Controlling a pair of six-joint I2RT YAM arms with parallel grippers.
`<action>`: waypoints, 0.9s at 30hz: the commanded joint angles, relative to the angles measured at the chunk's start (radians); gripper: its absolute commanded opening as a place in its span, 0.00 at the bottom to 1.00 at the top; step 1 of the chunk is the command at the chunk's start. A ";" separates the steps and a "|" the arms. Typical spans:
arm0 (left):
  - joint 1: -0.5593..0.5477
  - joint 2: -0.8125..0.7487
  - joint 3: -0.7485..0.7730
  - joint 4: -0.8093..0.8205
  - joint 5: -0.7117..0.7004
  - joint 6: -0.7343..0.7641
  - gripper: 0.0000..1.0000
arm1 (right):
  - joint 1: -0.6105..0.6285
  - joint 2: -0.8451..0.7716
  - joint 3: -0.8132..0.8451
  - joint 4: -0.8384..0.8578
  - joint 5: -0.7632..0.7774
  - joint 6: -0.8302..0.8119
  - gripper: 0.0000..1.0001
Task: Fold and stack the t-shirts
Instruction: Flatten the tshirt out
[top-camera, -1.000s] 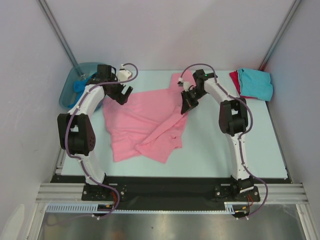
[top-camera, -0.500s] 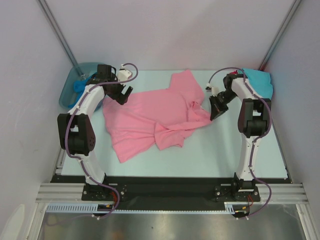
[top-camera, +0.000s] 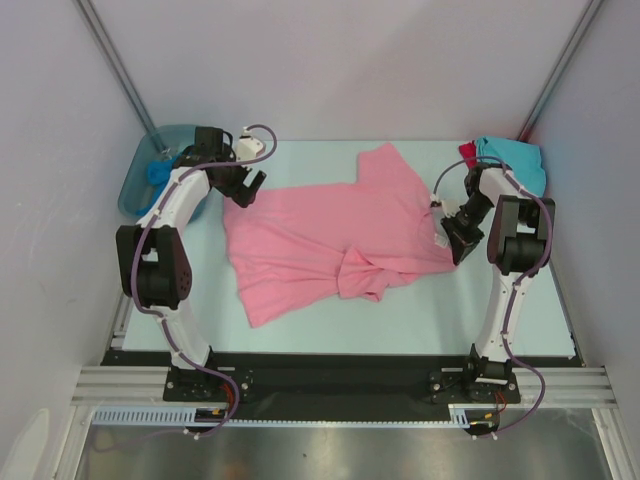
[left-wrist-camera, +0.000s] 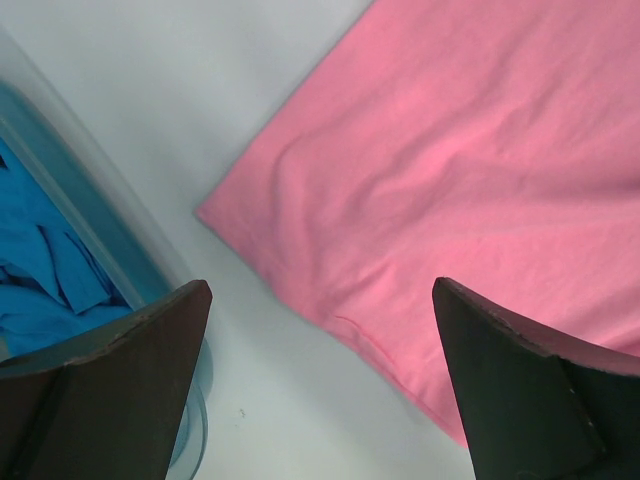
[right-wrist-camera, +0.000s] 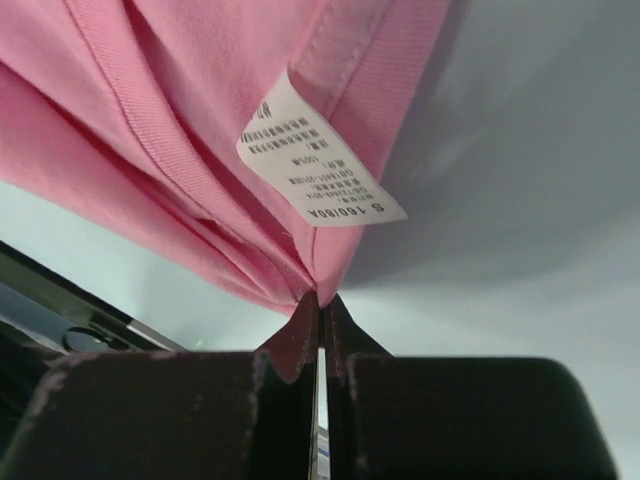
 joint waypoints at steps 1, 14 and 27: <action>-0.008 0.003 0.049 0.009 0.030 0.033 1.00 | -0.012 -0.026 -0.011 -0.058 0.137 -0.070 0.00; -0.027 0.052 0.059 -0.153 0.115 0.148 1.00 | 0.005 -0.013 -0.002 -0.041 0.175 -0.067 0.00; -0.132 0.169 0.071 -0.229 0.070 0.272 1.00 | -0.015 0.003 0.209 -0.082 0.039 0.003 0.61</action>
